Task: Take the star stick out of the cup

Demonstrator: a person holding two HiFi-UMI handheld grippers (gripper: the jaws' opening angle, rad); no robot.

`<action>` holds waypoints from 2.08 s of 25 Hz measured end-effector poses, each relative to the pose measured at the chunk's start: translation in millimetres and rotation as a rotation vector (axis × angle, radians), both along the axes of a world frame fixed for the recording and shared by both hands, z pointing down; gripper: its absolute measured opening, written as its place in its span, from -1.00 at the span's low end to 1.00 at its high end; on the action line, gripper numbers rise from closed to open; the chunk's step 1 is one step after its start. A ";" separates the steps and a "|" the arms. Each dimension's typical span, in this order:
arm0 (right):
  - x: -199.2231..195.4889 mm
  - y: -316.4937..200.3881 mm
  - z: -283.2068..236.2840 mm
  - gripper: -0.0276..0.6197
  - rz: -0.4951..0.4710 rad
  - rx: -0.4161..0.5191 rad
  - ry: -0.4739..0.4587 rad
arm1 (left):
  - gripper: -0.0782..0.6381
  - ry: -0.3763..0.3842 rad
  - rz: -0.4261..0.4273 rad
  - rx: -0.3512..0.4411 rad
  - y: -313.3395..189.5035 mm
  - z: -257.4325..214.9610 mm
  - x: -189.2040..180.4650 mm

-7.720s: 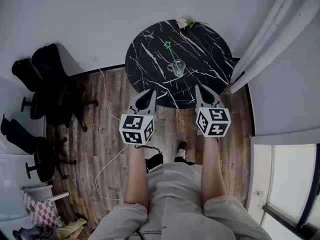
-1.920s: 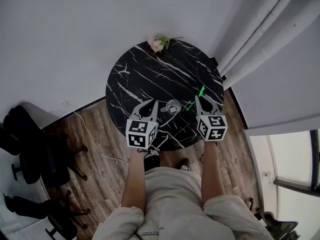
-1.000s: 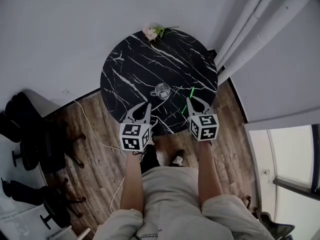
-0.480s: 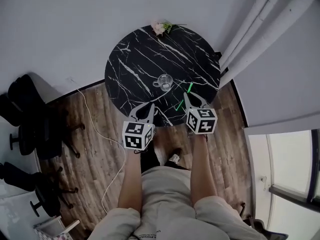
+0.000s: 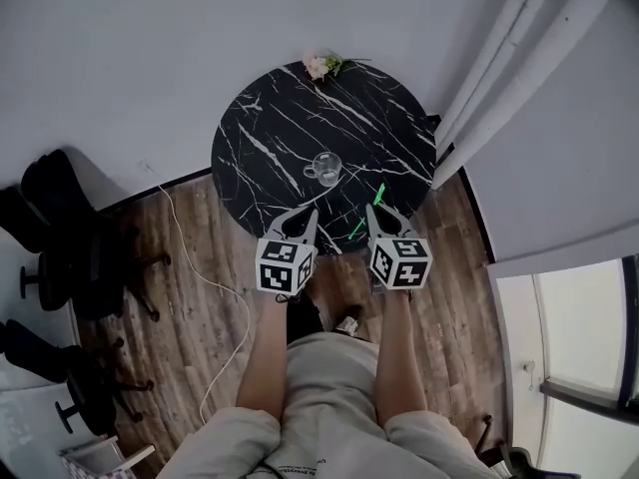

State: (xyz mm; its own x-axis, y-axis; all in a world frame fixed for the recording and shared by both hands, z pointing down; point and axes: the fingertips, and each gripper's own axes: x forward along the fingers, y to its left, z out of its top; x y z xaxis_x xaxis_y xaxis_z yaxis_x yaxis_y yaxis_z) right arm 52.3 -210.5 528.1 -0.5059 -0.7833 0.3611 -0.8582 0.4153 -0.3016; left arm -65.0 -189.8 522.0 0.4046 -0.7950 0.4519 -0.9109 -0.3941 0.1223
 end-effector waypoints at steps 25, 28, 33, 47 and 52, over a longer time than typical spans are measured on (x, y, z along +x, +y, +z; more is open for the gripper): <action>-14.9 8.1 -7.0 -0.79 -0.083 0.029 0.058 | -0.72 0.029 -0.031 0.020 1.3 -7.0 -2.1; -18.1 7.4 -5.8 -0.79 -0.091 0.017 0.013 | -0.72 0.024 -0.041 0.018 1.5 -5.3 -6.0; -19.0 4.9 -1.5 -0.79 -0.095 0.005 0.002 | -0.72 0.005 -0.043 0.009 4.5 -1.8 -11.4; -19.3 1.2 -4.6 -0.79 -0.097 0.011 -0.007 | -0.72 0.027 -0.077 0.006 -1.5 -1.8 -20.7; -17.6 0.5 -3.5 -0.79 -0.103 0.002 -0.017 | -0.72 0.035 -0.086 -0.005 -4.1 2.5 -21.8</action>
State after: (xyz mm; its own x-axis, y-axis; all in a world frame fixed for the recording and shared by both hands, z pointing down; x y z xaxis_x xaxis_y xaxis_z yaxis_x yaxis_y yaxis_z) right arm 34.7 -210.0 524.6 -0.5899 -0.7275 0.3503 -0.8057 0.5015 -0.3152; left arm -86.8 -193.9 524.4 0.3506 -0.8254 0.4425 -0.9365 -0.3137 0.1568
